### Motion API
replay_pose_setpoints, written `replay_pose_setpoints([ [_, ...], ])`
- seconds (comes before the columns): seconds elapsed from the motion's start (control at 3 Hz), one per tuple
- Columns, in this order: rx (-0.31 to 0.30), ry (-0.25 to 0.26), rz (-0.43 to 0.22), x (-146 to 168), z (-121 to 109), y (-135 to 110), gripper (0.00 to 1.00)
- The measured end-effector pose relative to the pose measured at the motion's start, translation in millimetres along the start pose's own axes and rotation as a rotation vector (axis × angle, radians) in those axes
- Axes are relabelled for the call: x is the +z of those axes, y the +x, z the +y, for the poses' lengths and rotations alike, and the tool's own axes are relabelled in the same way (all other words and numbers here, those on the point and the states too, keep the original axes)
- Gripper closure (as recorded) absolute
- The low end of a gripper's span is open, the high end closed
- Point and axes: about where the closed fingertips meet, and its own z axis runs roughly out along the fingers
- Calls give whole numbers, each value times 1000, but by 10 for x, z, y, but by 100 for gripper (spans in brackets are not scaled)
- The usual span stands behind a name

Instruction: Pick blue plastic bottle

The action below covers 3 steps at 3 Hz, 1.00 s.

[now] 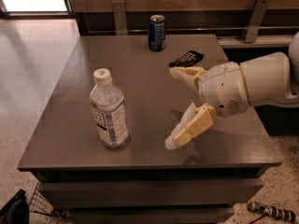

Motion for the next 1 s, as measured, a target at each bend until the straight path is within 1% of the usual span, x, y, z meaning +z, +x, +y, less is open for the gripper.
replay_pose_setpoints([
  [0.33,20,-32,-122,301,84,-204,0],
  [0.67,19,-41,-143,355,111,-283,0],
  [1.0,18,-40,-139,349,111,-275,0],
])
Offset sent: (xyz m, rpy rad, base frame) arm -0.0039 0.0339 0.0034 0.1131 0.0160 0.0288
